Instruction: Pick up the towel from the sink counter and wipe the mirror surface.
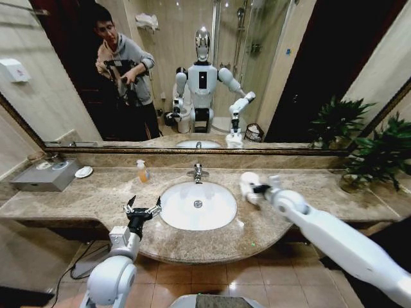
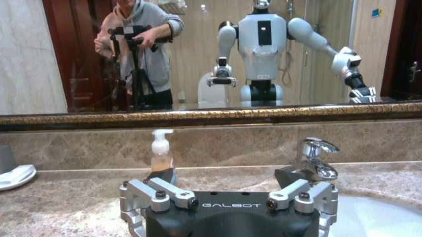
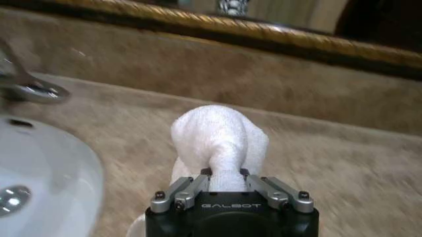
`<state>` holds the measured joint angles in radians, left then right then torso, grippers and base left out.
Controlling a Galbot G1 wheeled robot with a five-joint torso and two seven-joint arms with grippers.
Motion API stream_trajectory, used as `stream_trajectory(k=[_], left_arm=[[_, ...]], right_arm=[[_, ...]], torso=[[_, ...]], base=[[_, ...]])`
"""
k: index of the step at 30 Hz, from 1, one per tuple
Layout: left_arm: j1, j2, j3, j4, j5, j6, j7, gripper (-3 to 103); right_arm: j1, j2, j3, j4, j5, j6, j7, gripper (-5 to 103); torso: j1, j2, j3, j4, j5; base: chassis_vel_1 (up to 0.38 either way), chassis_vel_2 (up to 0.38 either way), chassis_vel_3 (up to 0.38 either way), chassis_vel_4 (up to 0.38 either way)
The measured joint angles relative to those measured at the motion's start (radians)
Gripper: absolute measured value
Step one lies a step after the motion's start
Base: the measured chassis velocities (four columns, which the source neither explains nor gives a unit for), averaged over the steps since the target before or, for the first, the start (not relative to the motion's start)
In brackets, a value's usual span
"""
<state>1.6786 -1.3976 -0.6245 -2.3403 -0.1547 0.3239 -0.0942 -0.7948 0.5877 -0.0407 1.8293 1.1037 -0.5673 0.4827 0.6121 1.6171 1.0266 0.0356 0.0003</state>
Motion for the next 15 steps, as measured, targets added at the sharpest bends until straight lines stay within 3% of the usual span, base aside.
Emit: stream_trajectory(k=[5, 15], left_arm=[[0.0, 0.0, 0.0, 0.0, 0.0, 0.0, 0.0, 100], [0.0, 0.0, 0.0, 0.0, 0.0, 0.0, 0.0, 100]], right_arm=[[-0.048, 0.025, 0.038, -0.022, -0.029, 0.014, -0.01, 15], [-0.008, 0.104, -0.013, -0.062, -0.053, 0.025, 0.009, 15]], torso=[[0.0, 0.0, 0.0, 0.0006, -0.0002], [0.0, 0.0, 0.0, 0.0006, -0.0003]], base=[[0.0, 0.0, 0.0, 0.0], [0.0, 0.0, 0.0, 0.0]])
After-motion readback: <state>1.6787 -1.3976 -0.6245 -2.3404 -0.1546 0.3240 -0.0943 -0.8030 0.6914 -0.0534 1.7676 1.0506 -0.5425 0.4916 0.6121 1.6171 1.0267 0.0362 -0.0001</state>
